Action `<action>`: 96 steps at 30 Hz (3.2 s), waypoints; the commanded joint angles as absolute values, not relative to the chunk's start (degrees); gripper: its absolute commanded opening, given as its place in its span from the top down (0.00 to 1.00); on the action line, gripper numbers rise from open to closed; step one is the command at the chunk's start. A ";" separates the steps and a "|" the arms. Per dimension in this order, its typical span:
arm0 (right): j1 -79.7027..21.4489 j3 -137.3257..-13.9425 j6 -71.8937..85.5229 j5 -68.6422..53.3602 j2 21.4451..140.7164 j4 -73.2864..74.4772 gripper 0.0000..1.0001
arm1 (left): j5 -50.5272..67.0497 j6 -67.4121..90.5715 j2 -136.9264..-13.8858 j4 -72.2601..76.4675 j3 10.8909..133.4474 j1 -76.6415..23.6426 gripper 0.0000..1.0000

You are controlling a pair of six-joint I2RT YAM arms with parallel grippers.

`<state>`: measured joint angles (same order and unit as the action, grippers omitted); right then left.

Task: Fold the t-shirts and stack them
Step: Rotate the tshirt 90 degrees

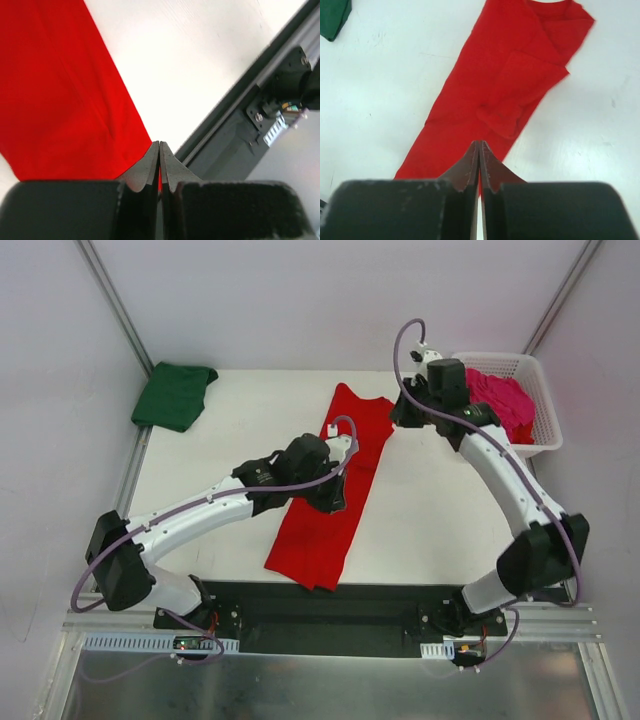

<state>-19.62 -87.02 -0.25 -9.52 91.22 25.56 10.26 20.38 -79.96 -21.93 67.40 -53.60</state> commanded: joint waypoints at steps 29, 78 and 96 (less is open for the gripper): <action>-23.20 -61.26 11.86 8.17 42.36 52.29 0.98 | 16.79 2.02 -131.65 -14.32 116.79 -35.86 1.00; -23.29 -58.45 13.54 8.17 40.34 52.03 0.98 | 5.10 -0.17 -145.55 -41.57 127.44 -25.49 1.00; -23.29 -58.27 13.80 8.70 39.90 52.74 0.98 | 1.58 6.76 -146.34 -41.57 125.68 -20.22 1.00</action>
